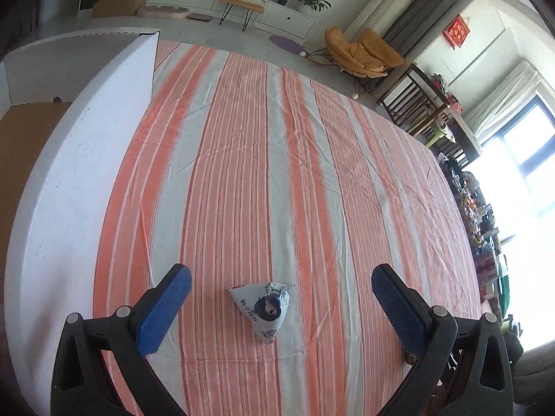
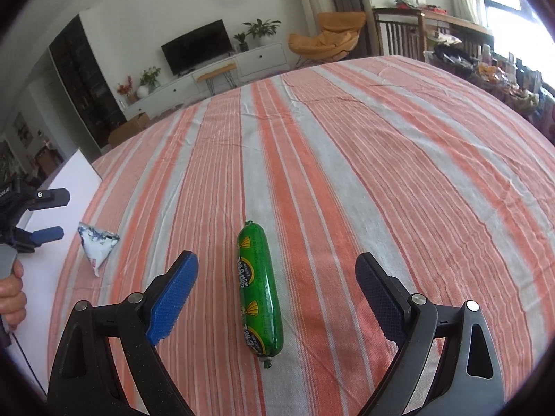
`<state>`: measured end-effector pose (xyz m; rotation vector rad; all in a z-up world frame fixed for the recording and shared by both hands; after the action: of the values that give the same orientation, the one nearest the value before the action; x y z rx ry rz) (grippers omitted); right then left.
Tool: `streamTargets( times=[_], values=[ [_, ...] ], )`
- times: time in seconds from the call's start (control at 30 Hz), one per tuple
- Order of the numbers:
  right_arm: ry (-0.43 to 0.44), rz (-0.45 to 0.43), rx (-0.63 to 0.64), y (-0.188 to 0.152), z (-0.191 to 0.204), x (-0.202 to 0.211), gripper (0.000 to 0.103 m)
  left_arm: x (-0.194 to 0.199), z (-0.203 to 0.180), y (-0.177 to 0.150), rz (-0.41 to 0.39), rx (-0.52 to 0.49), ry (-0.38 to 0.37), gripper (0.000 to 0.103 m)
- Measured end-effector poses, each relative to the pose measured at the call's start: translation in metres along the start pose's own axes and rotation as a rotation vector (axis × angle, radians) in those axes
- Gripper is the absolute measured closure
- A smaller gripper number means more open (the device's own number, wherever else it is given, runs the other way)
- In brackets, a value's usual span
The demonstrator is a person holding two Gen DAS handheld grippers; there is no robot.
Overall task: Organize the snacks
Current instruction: 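Grasp the green sausage snack with the right gripper while the left gripper lifts the milk carton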
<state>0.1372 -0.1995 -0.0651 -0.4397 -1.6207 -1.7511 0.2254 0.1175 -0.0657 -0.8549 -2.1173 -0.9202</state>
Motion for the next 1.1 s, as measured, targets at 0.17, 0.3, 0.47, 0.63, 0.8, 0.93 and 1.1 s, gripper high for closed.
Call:
streamTargets(
  times=[0.17, 0.3, 0.47, 0.63, 0.8, 0.93, 1.1],
  values=[
    [0.083, -0.096, -0.201, 0.003, -0.032, 0.016, 0.009, -0.032, 0.005, -0.017, 0.075, -0.065, 0.119, 0.001],
    [0.199, -0.136, -0.387, -0.003, -0.06, 0.019, 0.009, -0.063, -0.006, -0.047, 0.084, -0.257, 0.276, 0.013],
    [0.253, 0.076, -0.429, 0.006, -0.073, -0.002, 0.01, -0.066, -0.022, -0.062, 0.005, -0.37, 0.321, 0.045],
    [0.21, 0.311, -0.169, 0.035, -0.025, -0.019, 0.011, -0.059, -0.024, -0.069, 0.002, -0.379, 0.275, 0.063],
    [0.115, 0.512, 0.014, 0.037, 0.023, -0.054, 0.052, -0.028, -0.027, -0.075, -0.012, -0.32, 0.192, 0.063],
    [0.049, 0.54, 0.053, 0.037, 0.033, -0.065, 0.079, 0.017, -0.03, -0.086, -0.016, -0.283, 0.102, 0.063],
    [0.162, 0.469, -0.128, 0.04, 0.027, -0.04, 0.08, 0.096, -0.016, -0.091, -0.023, -0.177, -0.064, 0.063]
  ],
)
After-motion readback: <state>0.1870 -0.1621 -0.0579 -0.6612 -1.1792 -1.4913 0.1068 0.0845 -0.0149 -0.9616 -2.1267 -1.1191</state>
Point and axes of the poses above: each gripper's, at about its wrist camera, not at the fingertips, and x roughly against the way its jaws point, z to its left, y to its top, the point moved 3 cm from there along -x, roughly the way its jaws point, and after that the axes turned 10 degrees about x, right-handed, at the moved point
